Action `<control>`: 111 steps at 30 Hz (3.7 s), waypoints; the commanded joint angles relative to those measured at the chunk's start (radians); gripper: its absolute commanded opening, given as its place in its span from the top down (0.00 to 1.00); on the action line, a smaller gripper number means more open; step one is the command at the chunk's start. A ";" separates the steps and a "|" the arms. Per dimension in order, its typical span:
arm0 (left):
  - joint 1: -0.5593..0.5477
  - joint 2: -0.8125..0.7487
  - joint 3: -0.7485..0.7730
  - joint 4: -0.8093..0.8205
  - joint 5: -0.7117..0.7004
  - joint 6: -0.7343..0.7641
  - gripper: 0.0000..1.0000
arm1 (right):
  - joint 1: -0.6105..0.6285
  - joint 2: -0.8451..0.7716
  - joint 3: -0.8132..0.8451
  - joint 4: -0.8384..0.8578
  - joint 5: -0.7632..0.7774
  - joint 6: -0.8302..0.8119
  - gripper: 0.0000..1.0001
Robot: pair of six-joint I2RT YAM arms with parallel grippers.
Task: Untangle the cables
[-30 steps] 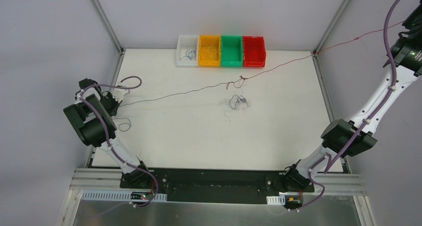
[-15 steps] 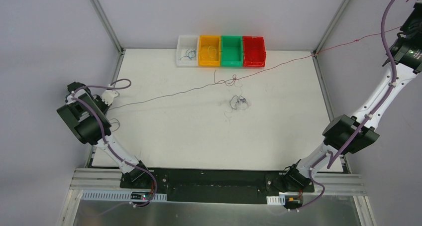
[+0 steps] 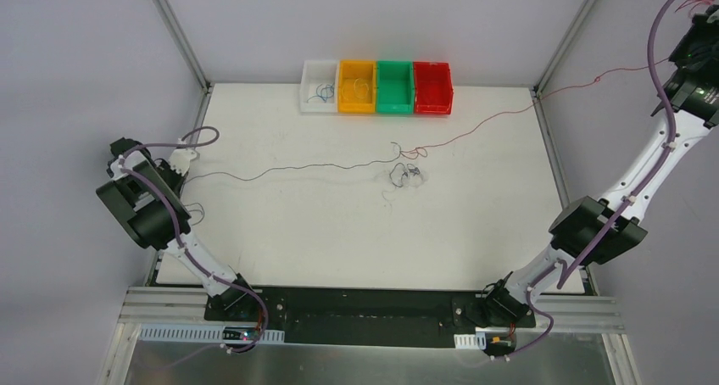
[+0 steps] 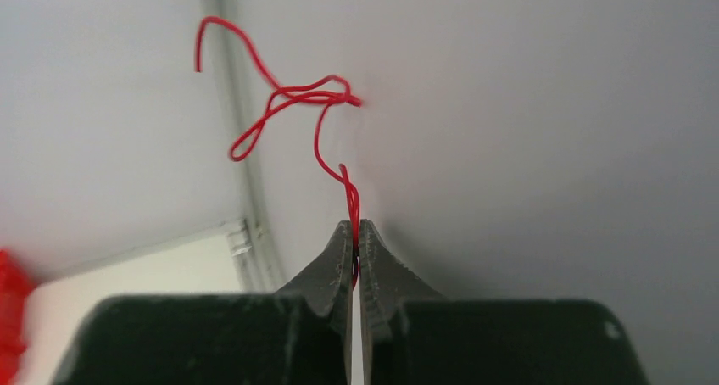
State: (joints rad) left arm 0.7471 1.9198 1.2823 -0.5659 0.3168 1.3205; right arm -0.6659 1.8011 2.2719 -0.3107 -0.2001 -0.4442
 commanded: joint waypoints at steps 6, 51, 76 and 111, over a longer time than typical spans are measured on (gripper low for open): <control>-0.321 -0.437 0.230 -0.101 0.426 -0.457 1.00 | 0.257 -0.223 -0.201 -0.253 -0.467 0.191 1.00; -1.008 0.076 0.344 -0.044 0.472 -1.169 0.42 | 0.815 -0.158 -1.106 -0.336 -0.445 -0.771 0.37; -1.138 0.070 0.125 0.453 0.519 -1.633 0.21 | 0.936 -0.063 -1.218 -0.144 -0.419 -0.861 1.00; -0.941 0.088 -0.016 0.426 0.354 -1.710 1.00 | 0.643 -0.441 -1.205 -0.468 -0.391 -0.871 1.00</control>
State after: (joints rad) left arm -0.2783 2.1067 1.3312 -0.0364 0.7166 -0.4786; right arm 0.0097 1.4044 1.0168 -0.6590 -0.5785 -1.2613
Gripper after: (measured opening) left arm 0.011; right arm 0.009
